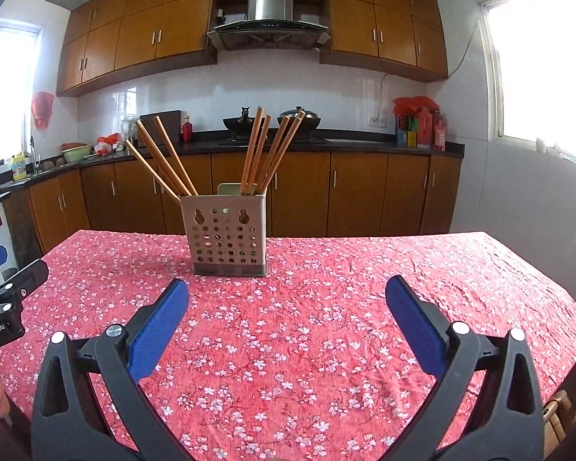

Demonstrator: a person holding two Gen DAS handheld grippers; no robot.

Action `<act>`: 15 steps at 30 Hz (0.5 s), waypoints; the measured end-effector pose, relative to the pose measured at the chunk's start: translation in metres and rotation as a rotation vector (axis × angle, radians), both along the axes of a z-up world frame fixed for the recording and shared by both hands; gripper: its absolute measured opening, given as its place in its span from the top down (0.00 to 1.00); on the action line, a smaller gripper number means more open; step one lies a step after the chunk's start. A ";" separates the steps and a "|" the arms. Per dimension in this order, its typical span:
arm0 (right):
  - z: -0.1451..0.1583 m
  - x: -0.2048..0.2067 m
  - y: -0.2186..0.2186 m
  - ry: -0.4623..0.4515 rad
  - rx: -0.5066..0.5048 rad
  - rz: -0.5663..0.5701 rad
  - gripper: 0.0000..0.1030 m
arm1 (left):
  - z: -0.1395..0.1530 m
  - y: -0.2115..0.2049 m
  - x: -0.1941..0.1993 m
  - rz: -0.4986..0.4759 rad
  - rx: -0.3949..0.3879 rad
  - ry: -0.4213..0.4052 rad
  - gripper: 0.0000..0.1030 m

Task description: Organize utensils

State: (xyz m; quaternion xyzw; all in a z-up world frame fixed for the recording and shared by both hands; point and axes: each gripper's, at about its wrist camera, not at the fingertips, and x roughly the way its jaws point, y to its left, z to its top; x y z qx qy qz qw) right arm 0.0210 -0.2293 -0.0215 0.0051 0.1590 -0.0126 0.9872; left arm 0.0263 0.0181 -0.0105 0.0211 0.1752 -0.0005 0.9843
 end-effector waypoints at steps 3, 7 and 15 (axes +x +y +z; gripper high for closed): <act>-0.002 0.000 -0.003 0.004 0.016 -0.002 0.02 | -0.001 0.000 0.000 -0.002 0.001 0.004 0.04; -0.002 -0.002 -0.006 0.008 0.036 0.003 0.02 | -0.002 -0.001 0.000 -0.002 0.001 0.006 0.04; -0.005 -0.004 -0.008 0.021 0.047 0.013 0.02 | -0.003 -0.001 0.001 -0.005 0.000 0.008 0.04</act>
